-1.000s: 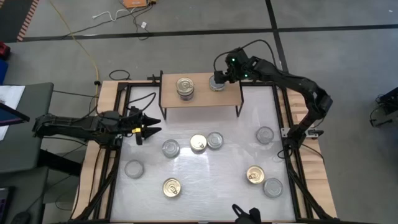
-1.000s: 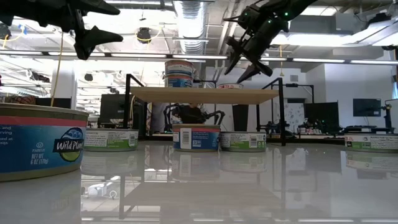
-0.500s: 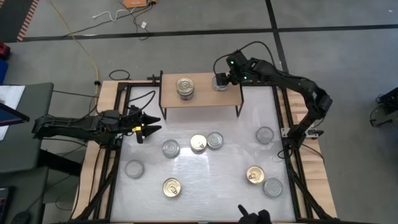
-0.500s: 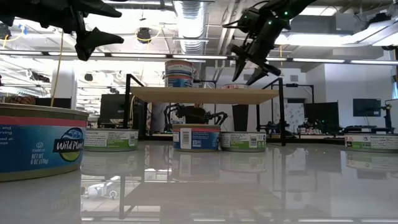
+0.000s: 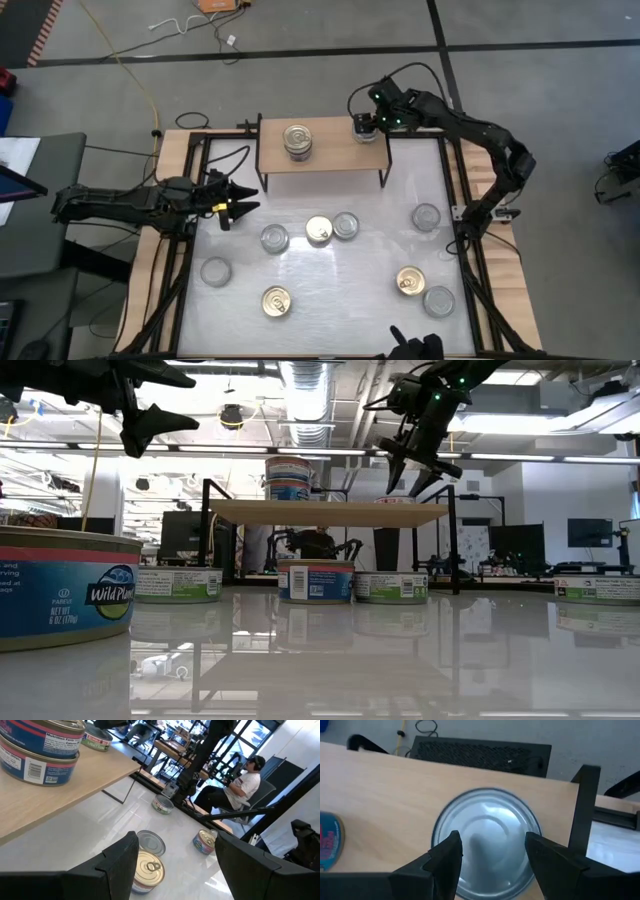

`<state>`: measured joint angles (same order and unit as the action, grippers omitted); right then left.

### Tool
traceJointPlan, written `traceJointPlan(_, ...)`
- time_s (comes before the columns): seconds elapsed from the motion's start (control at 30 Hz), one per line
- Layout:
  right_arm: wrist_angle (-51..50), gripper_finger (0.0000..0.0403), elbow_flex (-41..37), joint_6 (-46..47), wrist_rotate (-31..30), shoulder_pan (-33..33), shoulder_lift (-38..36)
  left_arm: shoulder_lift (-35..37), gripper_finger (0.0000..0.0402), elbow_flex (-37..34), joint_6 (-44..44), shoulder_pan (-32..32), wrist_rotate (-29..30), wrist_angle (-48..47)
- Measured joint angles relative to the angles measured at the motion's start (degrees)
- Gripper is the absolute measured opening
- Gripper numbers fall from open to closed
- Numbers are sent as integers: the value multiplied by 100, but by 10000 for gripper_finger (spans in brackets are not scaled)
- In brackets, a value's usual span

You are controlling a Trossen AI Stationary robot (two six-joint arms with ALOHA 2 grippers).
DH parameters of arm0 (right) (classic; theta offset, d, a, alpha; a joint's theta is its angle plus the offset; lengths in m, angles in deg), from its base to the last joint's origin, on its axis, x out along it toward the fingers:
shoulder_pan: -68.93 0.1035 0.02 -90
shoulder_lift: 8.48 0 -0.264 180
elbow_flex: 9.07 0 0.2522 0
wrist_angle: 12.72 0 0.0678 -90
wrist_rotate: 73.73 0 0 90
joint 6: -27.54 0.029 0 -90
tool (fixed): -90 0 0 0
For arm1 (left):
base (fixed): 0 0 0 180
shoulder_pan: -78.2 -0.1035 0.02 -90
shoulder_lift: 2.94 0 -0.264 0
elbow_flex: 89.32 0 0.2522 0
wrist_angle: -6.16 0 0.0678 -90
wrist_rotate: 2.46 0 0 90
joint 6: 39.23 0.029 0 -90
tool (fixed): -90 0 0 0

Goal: Stack canned seafood by type on shelf
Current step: Put the green white tuna can on the shelf, then stack the green white tuna can on top of the other green white tuna can on the shelf

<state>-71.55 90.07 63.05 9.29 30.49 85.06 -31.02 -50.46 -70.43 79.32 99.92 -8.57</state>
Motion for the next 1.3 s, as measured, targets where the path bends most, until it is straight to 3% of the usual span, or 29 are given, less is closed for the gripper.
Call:
traceJointPlan(0.2, 64, 256, 0, -48, 0, 7, -493, 0, 251, 0, -7, 0, -4, 0)
traceJointPlan(0.4, -584, 256, -7, -16, 0, 326, -1341, -2, 251, 0, -7, 0, -2, 25)
traceJointPlan(0.53, -1183, 256, -288, 270, -98, 966, -1886, -2, 251, 0, 13, 0, 2, 38)
traceJointPlan(0.73, -1419, 256, -1261, 1483, -663, 2493, -2481, -2, 251, 0, 25, 0, 145, 28)
traceJointPlan(0.9, -808, 256, -2331, 2318, -1240, 3704, -2482, -2, 251, 0, 243, 1, 448, -17)
traceJointPlan(1.03, 332, 256, -3086, 2773, -1616, 4336, -2179, -2, 251, 0, 539, 2, 579, -20)
traceJointPlan(1.3, 2405, 256, -3654, 2607, -1733, 4566, -832, -2, 251, 0, 865, 2, 1020, -20)
